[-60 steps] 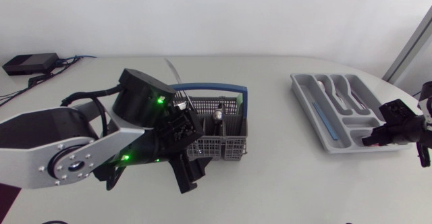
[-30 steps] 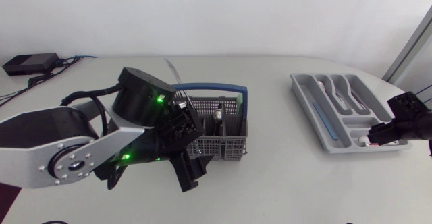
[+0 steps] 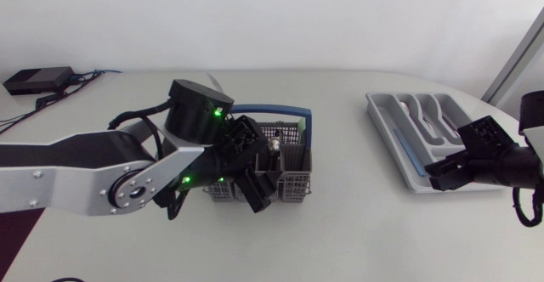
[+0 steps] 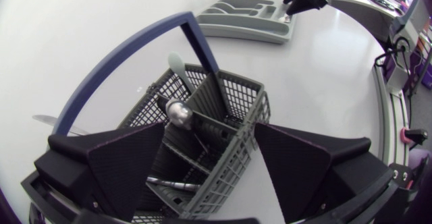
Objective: Unload the cutlery basket into the drawer organizer.
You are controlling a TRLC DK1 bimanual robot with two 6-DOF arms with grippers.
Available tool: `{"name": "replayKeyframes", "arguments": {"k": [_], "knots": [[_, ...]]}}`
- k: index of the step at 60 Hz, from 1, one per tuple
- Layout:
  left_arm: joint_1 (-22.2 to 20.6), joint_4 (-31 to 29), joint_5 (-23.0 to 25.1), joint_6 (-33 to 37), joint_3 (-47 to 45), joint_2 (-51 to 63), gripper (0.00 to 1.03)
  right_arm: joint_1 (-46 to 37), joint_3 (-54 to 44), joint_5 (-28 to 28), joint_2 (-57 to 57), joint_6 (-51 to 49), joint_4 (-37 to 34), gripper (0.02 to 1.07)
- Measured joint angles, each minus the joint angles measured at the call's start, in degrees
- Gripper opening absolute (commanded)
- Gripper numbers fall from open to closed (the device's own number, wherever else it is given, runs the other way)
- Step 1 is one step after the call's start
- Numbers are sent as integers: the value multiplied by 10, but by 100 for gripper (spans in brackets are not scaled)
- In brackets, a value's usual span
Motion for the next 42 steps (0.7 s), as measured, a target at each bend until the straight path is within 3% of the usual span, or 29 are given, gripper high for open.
{"name": "replayKeyframes", "arguments": {"k": [42], "knots": [[29, 109, 0, -49, 30, 113, 84, 70, -51, 5, -8, 63, 35, 72]]}}
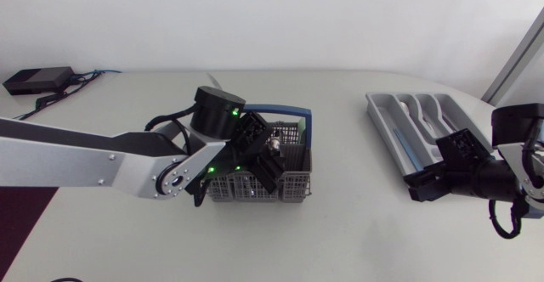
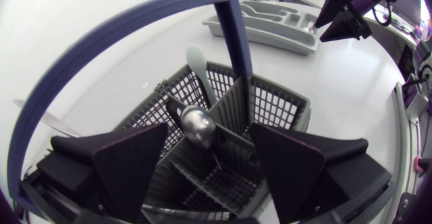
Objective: Unload the cutlery basket into the drawer organizer.
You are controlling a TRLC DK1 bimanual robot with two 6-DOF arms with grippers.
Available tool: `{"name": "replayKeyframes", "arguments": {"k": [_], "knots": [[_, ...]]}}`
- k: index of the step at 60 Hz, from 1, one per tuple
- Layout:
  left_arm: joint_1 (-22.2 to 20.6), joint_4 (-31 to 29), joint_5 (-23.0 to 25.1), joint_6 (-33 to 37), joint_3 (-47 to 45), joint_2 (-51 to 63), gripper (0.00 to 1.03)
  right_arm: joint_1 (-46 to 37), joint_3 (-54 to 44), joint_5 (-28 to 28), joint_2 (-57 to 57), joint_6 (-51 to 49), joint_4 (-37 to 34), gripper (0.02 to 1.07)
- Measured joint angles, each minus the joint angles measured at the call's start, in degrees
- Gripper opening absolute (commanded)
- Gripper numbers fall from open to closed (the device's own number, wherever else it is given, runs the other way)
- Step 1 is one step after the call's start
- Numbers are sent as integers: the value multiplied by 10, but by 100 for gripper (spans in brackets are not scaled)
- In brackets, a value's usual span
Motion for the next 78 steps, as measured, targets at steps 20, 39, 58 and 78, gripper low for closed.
{"name": "replayKeyframes", "arguments": {"k": [20, 39, 58, 78], "knots": [[1, 26, 0, 0, 13, 28, 61, -1, -9, 0, 0, 0, 16, 72], [5, 26, 45, 0, 13, 24, 43, -2, -16, 0, 0, 0, 34, 72], [7, 24, 68, -7, 13, 6, 33, -2, -20, 0, 3, -1, 35, 72], [24, -14, 92, 2, 13, 4, 33, -5, -25, 0, 7, -2, 44, 72]]}}
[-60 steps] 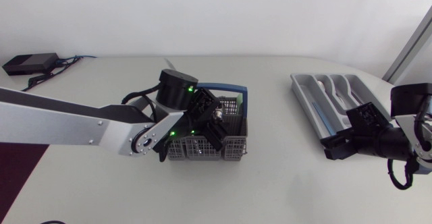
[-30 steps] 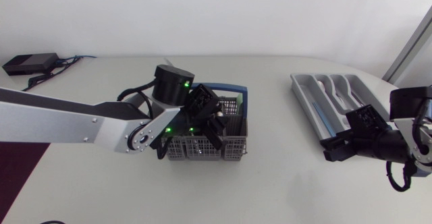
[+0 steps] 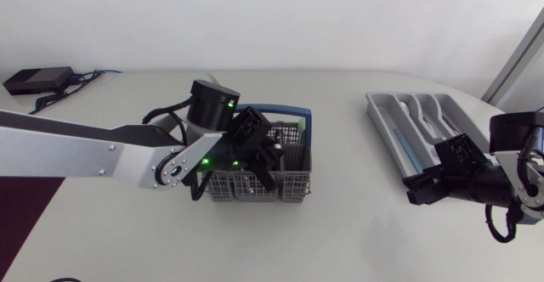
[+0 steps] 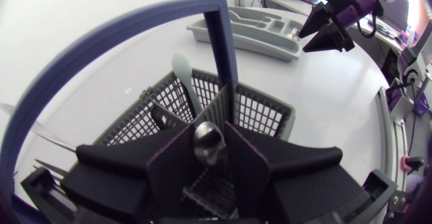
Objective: Unload the cutlery basket into the drawer organizer.
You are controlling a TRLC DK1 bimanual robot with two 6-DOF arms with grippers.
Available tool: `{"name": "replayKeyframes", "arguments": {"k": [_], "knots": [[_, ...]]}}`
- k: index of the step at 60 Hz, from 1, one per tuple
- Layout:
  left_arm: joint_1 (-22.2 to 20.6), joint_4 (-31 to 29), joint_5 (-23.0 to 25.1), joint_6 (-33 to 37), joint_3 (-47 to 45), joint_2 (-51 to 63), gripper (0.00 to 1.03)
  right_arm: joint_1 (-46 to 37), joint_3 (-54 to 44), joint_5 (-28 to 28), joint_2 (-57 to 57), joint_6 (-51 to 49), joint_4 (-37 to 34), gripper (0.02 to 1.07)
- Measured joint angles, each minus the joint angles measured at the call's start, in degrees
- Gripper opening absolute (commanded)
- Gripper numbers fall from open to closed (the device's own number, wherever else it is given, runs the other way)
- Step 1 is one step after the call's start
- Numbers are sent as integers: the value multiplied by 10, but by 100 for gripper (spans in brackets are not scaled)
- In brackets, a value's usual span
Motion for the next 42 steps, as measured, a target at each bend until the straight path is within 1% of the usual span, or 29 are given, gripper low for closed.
{"name": "replayKeyframes", "arguments": {"k": [12, 32, 39, 42], "knots": [[21, -26, 39, 16, 0, -10, 33, 0, -1, 0, 1, 0, 2, 72], [21, -70, 90, 38, 4, -13, 33, 0, -2, 0, 5, 0, 4, 72], [21, -73, 98, 44, 10, -13, 24, 0, -2, 0, 8, 0, 4, 72], [21, -73, 100, 46, 11, -13, 24, 0, -2, 2, 8, 0, 5, 72]]}}
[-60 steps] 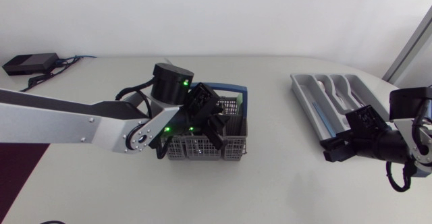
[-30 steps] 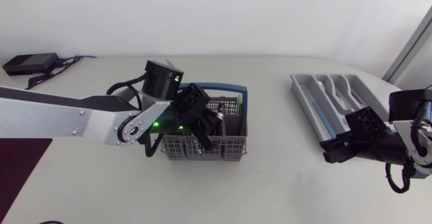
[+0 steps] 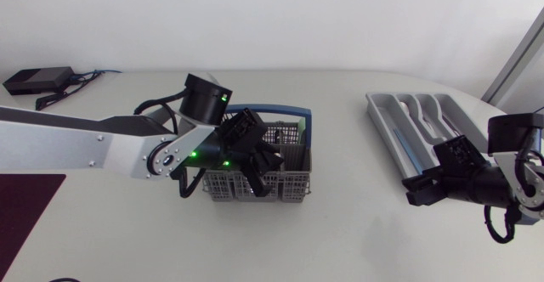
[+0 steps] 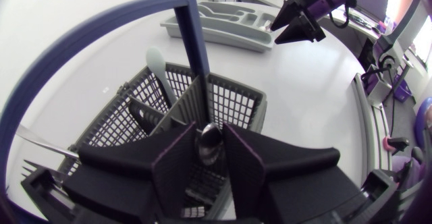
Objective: Unload the cutlery basket into the drawer organizer.
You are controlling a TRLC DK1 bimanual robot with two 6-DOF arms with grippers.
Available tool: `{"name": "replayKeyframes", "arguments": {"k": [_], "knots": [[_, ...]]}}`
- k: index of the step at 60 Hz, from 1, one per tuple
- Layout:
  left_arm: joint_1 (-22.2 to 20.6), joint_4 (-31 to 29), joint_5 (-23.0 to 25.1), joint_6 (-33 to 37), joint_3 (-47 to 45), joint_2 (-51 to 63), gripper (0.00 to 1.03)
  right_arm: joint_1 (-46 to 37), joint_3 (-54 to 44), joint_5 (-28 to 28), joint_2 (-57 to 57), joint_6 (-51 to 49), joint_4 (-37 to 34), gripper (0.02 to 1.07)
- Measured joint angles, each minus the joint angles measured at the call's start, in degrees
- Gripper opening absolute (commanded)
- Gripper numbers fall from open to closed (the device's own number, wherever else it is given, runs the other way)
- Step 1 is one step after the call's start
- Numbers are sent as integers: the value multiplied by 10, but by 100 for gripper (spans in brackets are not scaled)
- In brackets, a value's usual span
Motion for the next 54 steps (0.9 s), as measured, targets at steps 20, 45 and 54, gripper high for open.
{"name": "replayKeyframes", "arguments": {"k": [20, 45, 54], "knots": [[0, -77, 13, 44, 34, 3, 16, 0, -3, 1, 6, 0, 11, 72], [4, -177, 14, 110, 76, 3, 16, 0, -8, 3, 8, -3, 12, 72], [13, -212, 15, 114, 93, 7, 16, 0, -8, 5, 8, -4, 12, 72]]}}
